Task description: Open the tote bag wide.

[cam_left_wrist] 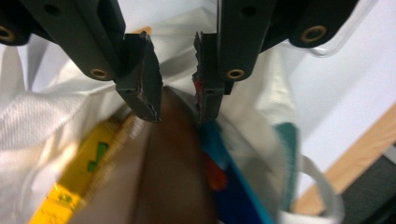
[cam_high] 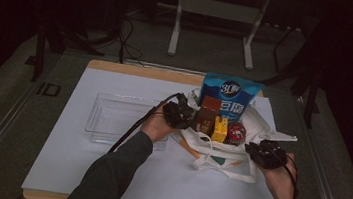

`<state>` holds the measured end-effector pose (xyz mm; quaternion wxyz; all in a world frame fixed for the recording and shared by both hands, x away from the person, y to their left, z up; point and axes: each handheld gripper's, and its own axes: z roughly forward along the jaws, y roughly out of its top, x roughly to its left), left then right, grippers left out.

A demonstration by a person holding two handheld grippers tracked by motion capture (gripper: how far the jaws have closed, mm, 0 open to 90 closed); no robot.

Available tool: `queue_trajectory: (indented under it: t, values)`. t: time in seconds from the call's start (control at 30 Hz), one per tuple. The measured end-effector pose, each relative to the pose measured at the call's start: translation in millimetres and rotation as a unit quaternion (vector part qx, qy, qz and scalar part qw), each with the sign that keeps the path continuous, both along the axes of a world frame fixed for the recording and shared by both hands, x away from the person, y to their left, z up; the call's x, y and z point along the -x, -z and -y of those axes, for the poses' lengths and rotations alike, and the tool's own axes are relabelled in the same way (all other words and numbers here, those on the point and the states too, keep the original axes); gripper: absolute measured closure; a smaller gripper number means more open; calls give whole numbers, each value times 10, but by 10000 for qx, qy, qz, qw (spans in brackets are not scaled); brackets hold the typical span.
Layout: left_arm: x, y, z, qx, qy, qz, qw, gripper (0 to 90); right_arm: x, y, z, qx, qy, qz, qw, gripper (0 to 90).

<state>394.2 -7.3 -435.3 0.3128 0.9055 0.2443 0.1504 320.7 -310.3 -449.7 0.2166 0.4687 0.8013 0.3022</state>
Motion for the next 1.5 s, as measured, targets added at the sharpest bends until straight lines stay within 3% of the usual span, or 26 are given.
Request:
queue_trajectory:
  t: [0.13,0.37,0.6,0.7,0.93,1.17,1.37,1.5]
  values:
    - [8,86,63,-326,91,-1,9994,724,49,110,-58,-26,-141,-114,9998,794]
    - [28,199,84,-477,206,-115,9986,762,88,340,-107,-57,-111,-234,9996,806]
    - [17,301,141,-364,221,-169,9990,782,77,534,-165,-36,-11,-221,9997,823]
    - [36,307,198,-445,279,-108,9986,792,83,582,-176,-102,35,-195,9998,826]
    - [67,302,191,-315,491,-136,9982,788,113,631,-180,-194,126,-89,9997,826]
    - [56,134,86,-12,637,-222,9977,674,140,674,-184,-248,188,12,9995,823]
    - [26,48,-23,84,728,-314,9968,653,164,700,-186,-327,282,98,9990,818]
    - [28,-12,-83,96,693,-215,9973,630,164,710,-171,-415,305,85,9986,820]
